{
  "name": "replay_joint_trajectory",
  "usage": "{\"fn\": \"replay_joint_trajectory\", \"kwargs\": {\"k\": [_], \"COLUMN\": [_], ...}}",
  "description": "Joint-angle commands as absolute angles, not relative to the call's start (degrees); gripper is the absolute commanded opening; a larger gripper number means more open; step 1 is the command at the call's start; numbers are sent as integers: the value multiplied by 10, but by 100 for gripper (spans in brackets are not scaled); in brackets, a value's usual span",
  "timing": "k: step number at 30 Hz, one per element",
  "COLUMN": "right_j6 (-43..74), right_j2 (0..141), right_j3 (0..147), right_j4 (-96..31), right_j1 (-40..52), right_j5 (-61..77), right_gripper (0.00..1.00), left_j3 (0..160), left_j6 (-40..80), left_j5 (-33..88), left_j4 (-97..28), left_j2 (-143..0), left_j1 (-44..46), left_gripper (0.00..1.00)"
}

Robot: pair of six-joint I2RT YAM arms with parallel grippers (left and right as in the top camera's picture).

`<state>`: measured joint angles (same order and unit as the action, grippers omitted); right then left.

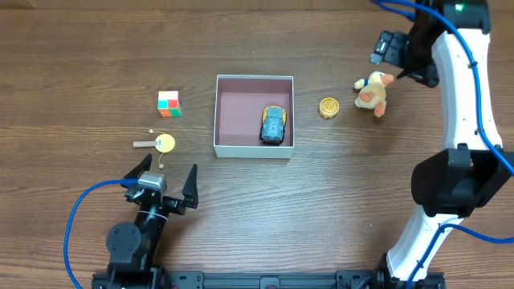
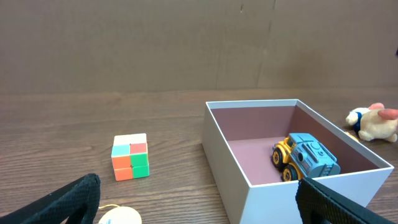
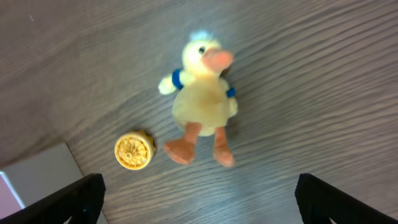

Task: Pack container
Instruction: 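Move the right gripper to the plush duck and grasp it, then carry the duck into the box and release it with the right gripper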

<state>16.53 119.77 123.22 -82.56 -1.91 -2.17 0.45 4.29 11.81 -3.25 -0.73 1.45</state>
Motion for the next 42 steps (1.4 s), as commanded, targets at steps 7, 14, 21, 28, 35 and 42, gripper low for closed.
{"fn": "replay_joint_trajectory", "kwargs": {"k": [7, 14, 21, 28, 35, 42], "right_j6": [132, 112, 98, 98, 98, 98], "right_j2": [1197, 1201, 1221, 1270, 1280, 1280], "right_j3": [1102, 1051, 1041, 1035, 1035, 1040], "right_j4": [-734, -681, -658, -641, -628, -618], "right_j1": [-7, -8, -13, -15, -15, -15], "right_j5": [1, 1, -1, -8, -29, -46], "right_gripper": [100, 100, 100, 100, 88, 53], "left_j3": [3, 3, 3, 3, 3, 3], "left_j6": [38, 38, 38, 38, 38, 38], "left_j5": [121, 121, 121, 121, 121, 121], "left_j4": [-32, -32, -32, -32, -32, -32], "left_j2": [-3, -3, -3, -3, -3, -3], "left_j1": [11, 11, 11, 11, 11, 11], "left_gripper": [100, 100, 100, 100, 100, 100]}}
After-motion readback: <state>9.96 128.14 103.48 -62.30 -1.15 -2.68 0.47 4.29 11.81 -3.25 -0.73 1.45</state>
